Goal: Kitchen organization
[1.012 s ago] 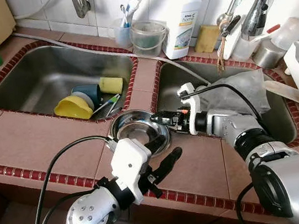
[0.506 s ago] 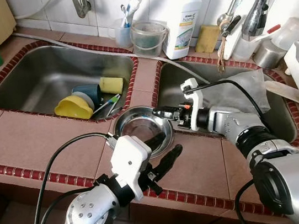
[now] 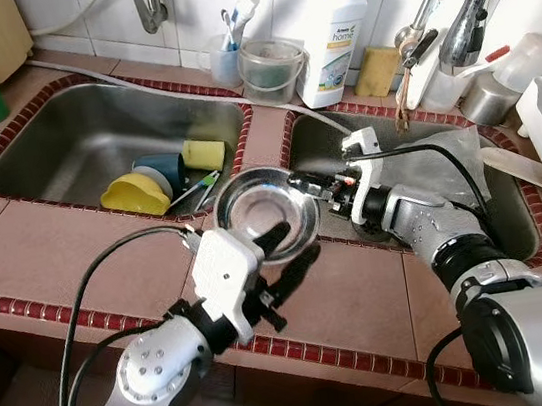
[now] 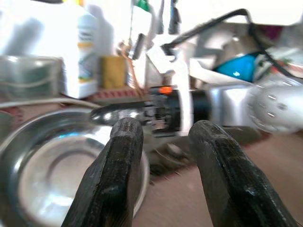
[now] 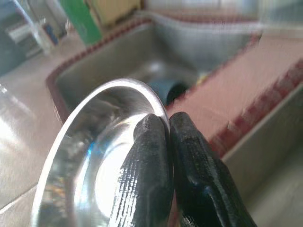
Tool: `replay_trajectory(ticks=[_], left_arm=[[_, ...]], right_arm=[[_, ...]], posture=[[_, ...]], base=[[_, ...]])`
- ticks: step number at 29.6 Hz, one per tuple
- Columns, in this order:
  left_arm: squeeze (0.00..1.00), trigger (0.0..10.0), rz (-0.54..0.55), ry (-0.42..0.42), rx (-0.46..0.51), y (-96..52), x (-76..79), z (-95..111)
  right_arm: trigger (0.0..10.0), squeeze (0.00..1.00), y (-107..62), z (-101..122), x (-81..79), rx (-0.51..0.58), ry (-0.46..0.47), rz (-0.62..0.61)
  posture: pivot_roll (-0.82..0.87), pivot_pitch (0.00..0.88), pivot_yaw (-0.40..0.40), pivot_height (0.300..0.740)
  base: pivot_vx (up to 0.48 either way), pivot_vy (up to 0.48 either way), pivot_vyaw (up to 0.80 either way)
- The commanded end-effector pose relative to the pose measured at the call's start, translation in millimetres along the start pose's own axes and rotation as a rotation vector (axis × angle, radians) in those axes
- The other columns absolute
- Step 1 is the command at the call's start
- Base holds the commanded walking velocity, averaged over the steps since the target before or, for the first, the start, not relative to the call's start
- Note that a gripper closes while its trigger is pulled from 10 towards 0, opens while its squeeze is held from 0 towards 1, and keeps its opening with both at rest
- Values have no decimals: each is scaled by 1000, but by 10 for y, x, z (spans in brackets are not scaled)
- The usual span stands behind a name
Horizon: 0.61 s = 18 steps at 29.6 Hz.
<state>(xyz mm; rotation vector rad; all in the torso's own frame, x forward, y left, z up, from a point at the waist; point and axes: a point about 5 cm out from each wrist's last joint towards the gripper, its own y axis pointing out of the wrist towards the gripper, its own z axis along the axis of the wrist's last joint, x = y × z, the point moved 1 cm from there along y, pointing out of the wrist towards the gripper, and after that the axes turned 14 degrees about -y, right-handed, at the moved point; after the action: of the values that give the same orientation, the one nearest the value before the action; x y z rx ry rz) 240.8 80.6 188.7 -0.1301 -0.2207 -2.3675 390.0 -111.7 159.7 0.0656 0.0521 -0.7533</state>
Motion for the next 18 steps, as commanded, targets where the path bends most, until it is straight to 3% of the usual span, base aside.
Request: replay_trajectory(ticks=[1,6,16,18], left_arm=[[0,10000,48,-12,28,23,-79,15],[0,10000,106,-37,58,54,-180,56],[0,10000,224,-12,62,107,-493,84],[0,10000,284,10,72,126,-618,99]], right_arm=[[0,0,-33,104,55,82,-62,-65],[0,0,-55,248,50,196,-200,-172],[0,0,-113,440,-12,349,-269,-286],[0,0,-153,487,-44,384,-320,-344]], posture=[[72,44,-119,740],[65,29,-103,740],[41,1,-67,740],[38,0,-60,740]], base=[[0,0,0],[0,0,0],[0,0,0],[0,0,0]])
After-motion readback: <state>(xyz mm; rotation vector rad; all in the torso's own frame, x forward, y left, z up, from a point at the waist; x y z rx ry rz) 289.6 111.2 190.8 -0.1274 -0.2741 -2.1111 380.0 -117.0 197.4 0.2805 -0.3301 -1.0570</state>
